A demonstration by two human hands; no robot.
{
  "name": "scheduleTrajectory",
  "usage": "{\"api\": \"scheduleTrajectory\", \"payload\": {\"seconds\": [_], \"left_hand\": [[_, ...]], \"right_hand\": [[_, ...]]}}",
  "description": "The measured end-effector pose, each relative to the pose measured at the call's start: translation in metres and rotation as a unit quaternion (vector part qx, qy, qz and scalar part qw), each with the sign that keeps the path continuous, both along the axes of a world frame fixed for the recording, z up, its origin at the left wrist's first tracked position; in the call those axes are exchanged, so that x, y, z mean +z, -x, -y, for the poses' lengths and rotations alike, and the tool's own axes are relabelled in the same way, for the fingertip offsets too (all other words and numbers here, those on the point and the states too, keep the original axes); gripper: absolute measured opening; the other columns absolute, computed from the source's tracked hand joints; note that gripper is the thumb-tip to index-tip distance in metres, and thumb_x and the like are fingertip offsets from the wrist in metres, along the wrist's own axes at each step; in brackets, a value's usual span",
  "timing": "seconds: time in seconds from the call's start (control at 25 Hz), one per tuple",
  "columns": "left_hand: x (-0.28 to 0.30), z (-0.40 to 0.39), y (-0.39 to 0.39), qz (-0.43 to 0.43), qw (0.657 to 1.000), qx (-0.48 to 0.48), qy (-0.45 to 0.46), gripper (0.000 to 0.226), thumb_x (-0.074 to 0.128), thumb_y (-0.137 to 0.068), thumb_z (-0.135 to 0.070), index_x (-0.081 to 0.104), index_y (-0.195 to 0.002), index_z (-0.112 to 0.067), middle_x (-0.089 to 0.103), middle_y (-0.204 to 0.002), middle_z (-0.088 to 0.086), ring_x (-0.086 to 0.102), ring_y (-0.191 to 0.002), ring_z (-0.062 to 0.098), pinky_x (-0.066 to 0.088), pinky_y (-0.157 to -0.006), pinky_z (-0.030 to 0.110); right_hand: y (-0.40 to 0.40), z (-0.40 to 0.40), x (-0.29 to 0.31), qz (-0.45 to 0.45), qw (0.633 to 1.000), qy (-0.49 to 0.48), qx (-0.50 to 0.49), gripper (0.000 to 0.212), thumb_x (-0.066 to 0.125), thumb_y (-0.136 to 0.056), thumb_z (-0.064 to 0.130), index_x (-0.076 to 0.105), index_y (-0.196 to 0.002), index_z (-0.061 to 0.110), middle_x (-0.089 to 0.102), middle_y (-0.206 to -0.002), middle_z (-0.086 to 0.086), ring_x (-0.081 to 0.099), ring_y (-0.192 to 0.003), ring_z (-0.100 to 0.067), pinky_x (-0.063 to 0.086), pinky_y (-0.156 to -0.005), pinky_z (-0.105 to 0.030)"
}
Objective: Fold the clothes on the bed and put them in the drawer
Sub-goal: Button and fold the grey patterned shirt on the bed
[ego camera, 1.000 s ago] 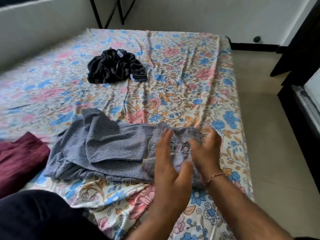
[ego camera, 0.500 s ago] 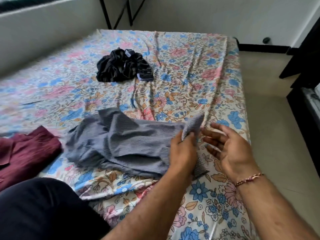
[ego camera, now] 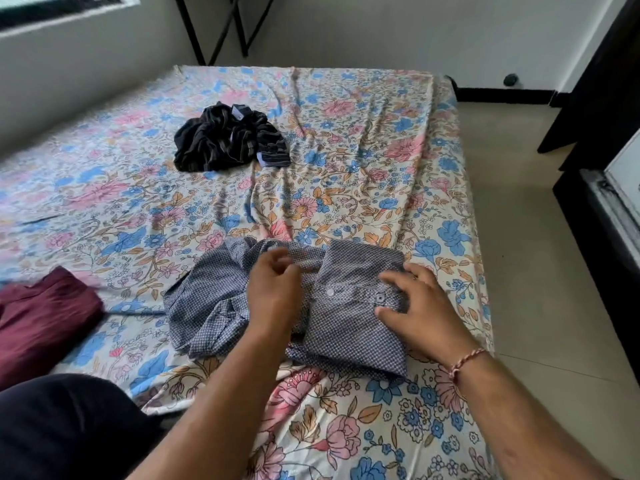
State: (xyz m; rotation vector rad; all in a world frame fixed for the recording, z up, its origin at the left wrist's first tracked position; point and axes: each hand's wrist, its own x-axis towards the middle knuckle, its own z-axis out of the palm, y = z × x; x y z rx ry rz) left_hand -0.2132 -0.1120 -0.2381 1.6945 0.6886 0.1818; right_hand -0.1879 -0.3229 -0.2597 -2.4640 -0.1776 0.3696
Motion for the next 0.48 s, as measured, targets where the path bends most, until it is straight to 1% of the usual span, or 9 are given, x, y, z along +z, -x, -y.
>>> {"api": "scheduleTrajectory", "payload": {"seconds": [0.04,0.08,0.12,0.16,0.24,0.28,0.36,0.4,0.48], "left_hand": [[0.005,0.002,0.007,0.034,0.993,-0.002,-0.111,0.038,0.062,-0.099,-0.008,0.059,-0.136,-0.018,0.065,-0.126,-0.003,0.065,-0.112,0.013,0.056,-0.098,0.035],[0.009,0.014,0.013,0.069,0.982,-0.044,-0.173,0.041,0.065,-0.098,-0.012,0.058,-0.138,-0.020,0.062,-0.131,-0.005,0.060,-0.120,0.011,0.052,-0.107,0.036],[0.011,0.032,0.018,0.078,0.971,-0.119,-0.190,0.045,0.066,-0.098,-0.019,0.056,-0.141,-0.022,0.060,-0.135,-0.006,0.057,-0.124,0.010,0.049,-0.110,0.037],[0.011,0.053,0.020,0.047,0.960,-0.206,-0.181,0.051,0.066,-0.097,-0.030,0.052,-0.145,-0.024,0.060,-0.138,-0.005,0.057,-0.126,0.013,0.049,-0.110,0.039],[0.000,0.084,0.014,-0.032,0.939,-0.289,-0.183,0.058,0.059,-0.092,-0.051,0.048,-0.142,-0.025,0.064,-0.129,0.001,0.064,-0.115,0.022,0.056,-0.101,0.048],[-0.008,0.091,0.009,-0.047,0.936,-0.277,-0.212,0.053,0.057,-0.091,-0.057,0.051,-0.133,-0.025,0.066,-0.120,0.001,0.066,-0.107,0.024,0.058,-0.095,0.049],[-0.019,0.093,0.003,-0.036,0.931,-0.240,-0.273,0.046,0.060,-0.090,-0.060,0.050,-0.121,-0.029,0.066,-0.109,-0.004,0.067,-0.096,0.021,0.060,-0.085,0.046],[-0.019,0.090,0.003,-0.030,0.924,-0.239,-0.298,0.045,0.065,-0.091,-0.052,0.048,-0.126,-0.028,0.068,-0.108,-0.004,0.068,-0.094,0.022,0.060,-0.083,0.045],[-0.019,0.077,0.002,-0.025,0.907,-0.240,-0.346,0.048,0.064,-0.096,-0.027,0.047,-0.141,-0.025,0.073,-0.111,0.000,0.071,-0.096,0.025,0.060,-0.083,0.043]], "right_hand": [[-0.003,-0.005,-0.001,-0.021,0.996,-0.080,-0.044,0.076,0.079,-0.086,0.037,0.040,-0.152,0.036,0.028,-0.159,0.002,0.041,-0.141,-0.023,0.044,-0.114,-0.045],[-0.005,-0.010,-0.002,-0.052,0.977,-0.180,-0.103,0.079,0.079,-0.086,0.033,0.036,-0.153,0.035,0.035,-0.155,0.001,0.050,-0.133,-0.023,0.051,-0.106,-0.047],[-0.006,-0.013,-0.004,-0.079,0.942,-0.281,-0.164,0.075,0.078,-0.088,0.031,0.038,-0.151,0.034,0.044,-0.150,0.001,0.058,-0.124,-0.022,0.056,-0.098,-0.048],[-0.008,-0.015,-0.008,-0.104,0.898,-0.367,-0.220,0.064,0.074,-0.092,0.028,0.043,-0.147,0.031,0.054,-0.143,0.000,0.064,-0.114,-0.021,0.059,-0.090,-0.045],[-0.012,-0.014,-0.013,-0.151,0.827,-0.468,-0.272,0.041,0.070,-0.094,0.031,0.057,-0.132,0.023,0.066,-0.130,-0.013,0.066,-0.099,-0.025,0.056,-0.075,-0.039],[-0.011,-0.013,-0.014,-0.174,0.799,-0.505,-0.276,0.037,0.071,-0.091,0.036,0.063,-0.124,0.020,0.067,-0.130,-0.020,0.062,-0.096,-0.030,0.052,-0.068,-0.036],[-0.008,-0.009,-0.012,-0.196,0.753,-0.559,-0.286,0.028,0.065,-0.096,0.037,0.067,-0.115,0.016,0.070,-0.125,-0.020,0.063,-0.094,-0.033,0.053,-0.056,-0.031],[-0.008,-0.007,-0.010,-0.200,0.743,-0.576,-0.276,0.024,0.057,-0.102,0.032,0.064,-0.118,0.015,0.073,-0.120,-0.019,0.069,-0.096,-0.030,0.057,-0.057,-0.031],[-0.005,-0.003,-0.003,-0.194,0.762,-0.568,-0.245,0.030,0.044,-0.107,0.027,0.058,-0.130,0.013,0.074,-0.117,-0.019,0.073,-0.104,-0.031,0.062,-0.082,-0.041]]}}
